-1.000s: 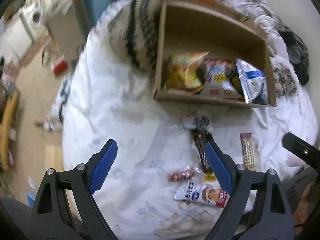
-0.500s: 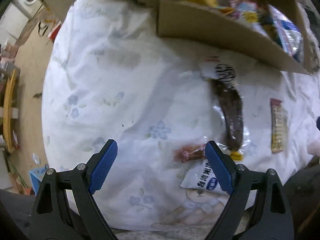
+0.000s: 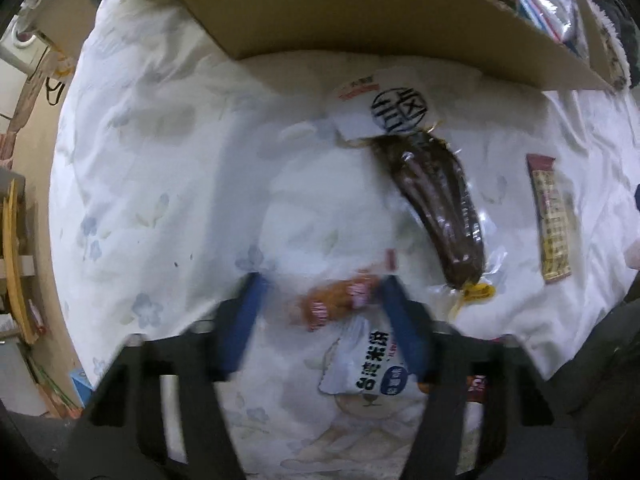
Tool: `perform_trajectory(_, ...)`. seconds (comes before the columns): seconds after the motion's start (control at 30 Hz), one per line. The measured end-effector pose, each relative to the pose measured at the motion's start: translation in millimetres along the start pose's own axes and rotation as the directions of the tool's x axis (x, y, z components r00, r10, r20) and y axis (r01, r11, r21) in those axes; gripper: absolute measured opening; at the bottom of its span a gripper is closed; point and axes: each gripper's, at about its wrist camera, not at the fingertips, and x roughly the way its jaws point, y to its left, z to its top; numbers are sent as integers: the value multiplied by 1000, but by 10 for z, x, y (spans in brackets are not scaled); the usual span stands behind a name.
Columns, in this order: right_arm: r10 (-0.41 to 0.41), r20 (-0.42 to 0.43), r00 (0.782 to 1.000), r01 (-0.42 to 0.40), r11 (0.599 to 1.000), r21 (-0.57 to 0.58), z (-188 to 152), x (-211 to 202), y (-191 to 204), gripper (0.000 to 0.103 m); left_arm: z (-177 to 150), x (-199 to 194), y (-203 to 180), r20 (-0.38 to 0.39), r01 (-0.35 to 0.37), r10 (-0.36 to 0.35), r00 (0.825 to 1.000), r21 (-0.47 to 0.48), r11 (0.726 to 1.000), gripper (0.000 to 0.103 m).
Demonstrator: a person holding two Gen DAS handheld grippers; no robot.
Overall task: Organize snacks
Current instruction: 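Grasp the small clear snack packet with the left tool, then grasp the brown meat packet with the right tool while the left tool holds its packet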
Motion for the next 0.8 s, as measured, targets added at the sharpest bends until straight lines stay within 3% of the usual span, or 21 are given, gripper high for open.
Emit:
perform_trajectory(0.1,0,3,1000,0,1000,23,14,-9,-58,85,11,-98,28,26,50,-50,998,-20,999,19)
perform_trajectory(0.17,1,2,1000,-2,999,37,17,-12,-87,85,5,-190,57,28,106,-105,994,-27,994,14)
perform_trajectory(0.3,5,4,1000,-5,999,45,28,-11,-96,85,-40,-475,197,75,189,-184,980,-68,980,13)
perform_trajectory(0.43,7,2,1000,-7,999,44,28,2,-81,85,-32,-719,376,126,222,-209,970,-104,969,13)
perform_trajectory(0.5,12,-5,1000,-12,999,44,24,18,-70,85,-76,-876,509,168,263,-239,956,-138,955,13)
perform_trajectory(0.63,29,-61,998,-28,999,29,8,145,-26,85,-178,-972,691,218,165,-130,967,-151,975,13)
perform_trajectory(0.8,-17,-188,982,7,999,-53,21,577,166,85,-140,-848,736,197,130,-93,976,-188,973,13)
